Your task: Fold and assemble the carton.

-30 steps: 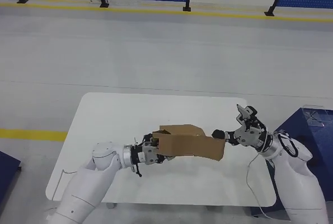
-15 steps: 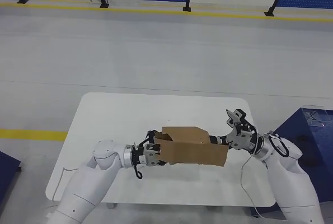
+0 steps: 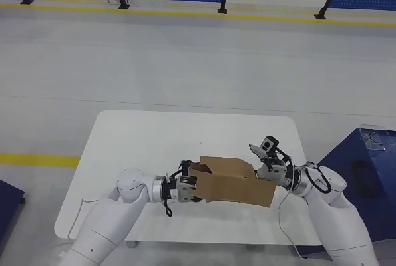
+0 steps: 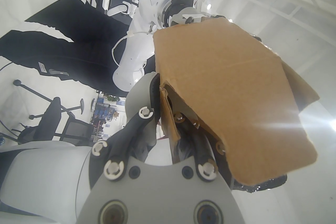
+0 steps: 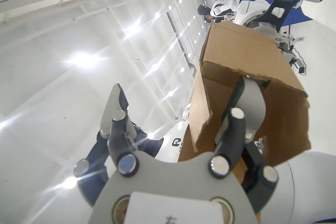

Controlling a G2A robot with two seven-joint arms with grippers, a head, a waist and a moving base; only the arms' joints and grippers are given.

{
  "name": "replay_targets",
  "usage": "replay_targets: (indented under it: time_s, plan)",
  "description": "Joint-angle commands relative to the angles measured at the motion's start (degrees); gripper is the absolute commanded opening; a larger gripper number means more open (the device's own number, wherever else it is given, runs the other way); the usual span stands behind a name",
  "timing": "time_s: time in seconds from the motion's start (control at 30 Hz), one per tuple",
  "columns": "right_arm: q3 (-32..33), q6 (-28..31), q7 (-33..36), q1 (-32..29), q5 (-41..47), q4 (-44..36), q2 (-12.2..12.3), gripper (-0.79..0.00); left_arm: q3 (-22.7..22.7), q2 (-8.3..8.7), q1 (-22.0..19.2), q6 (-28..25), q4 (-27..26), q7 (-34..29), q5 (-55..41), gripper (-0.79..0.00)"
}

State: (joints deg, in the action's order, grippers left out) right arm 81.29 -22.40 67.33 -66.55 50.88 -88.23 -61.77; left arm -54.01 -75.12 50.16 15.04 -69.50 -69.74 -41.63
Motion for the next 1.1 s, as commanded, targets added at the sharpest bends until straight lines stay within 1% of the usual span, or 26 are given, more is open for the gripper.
replay_targets:
  time_s: [0.0,0.03,0.2,0.23,0.27,0.3,0.43,0.5,0.57,0.73,0.83,0.9,1.07]
  plan:
    - [-0.28,0.12,-0.02,-0.21,-0.71,-0.13,0.1,-0.727,0.22,-0.03,0.08,0.27,0.2,0.4,0.01,-0.785]
    - [-0.34,0.08,-0.11,-0.31,-1.02,-0.18,0.15,-0.785,0.27,-0.03,0.07,0.31,0.23,0.67,0.05,-0.785]
    - [-0.37,0.13,-0.78,-0.69,-3.81,-0.24,0.54,-0.785,0.27,-0.02,0.26,0.57,0.08,1.7,-0.14,-0.785]
    - [-0.37,0.13,-0.78,-0.69,-3.81,-0.24,0.54,-0.785,0.15,0.01,0.32,0.34,-0.04,2.13,-0.04,-0.573]
    - [-0.37,0.13,-0.78,-0.69,-3.81,-0.24,0.54,-0.785,0.03,0.04,0.45,0.28,-0.15,2.38,-0.15,-0.105]
    - [-0.37,0.13,-0.78,-0.69,-3.81,-0.24,0.54,-0.785,-0.21,0.06,0.55,0.0,-0.39,2.63,-0.42,0.0]
    - [-0.35,0.58,-1.57,-0.83,-3.91,-0.56,0.53,-0.785,-2.33,0.21,1.49,-1.69,-0.57,3.49,-3.75,0.0]
    - [0.37,2.85,-3.86,-1.21,-4.08,-1.74,0.53,-0.785,-4.74,0.18,2.22,-1.99,0.66,4.46,-9.39,0.0]
    - [1.38,5.58,-4.67,-1.53,-4.5,-2.74,0.63,-0.785,-6.69,0.06,2.6,-2.39,1.9,4.83,-14.66,0.0]
    - [3.74,12.0,-3.29,-2.46,-5.85,-3.64,0.99,-0.785,-9.84,0.4,2.2,-5.93,4.15,3.98,-16.48,0.0]
    - [4.26,10.89,-0.47,-2.42,-3.4,-3.02,1.14,-0.785,-11.6,0.9,2.15,-10.28,3.77,2.75,-13.81,0.0]
    - [4.52,9.62,2.45,-2.03,-1.35,-2.63,1.25,-0.785,-11.68,1.26,2.24,-11.22,2.57,0.44,-10.83,0.0]
    - [5.14,9.85,11.26,-0.98,2.24,-1.35,1.55,-0.785,-11.3,2.35,2.23,-15.23,-0.58,-4.15,0.16,0.0]
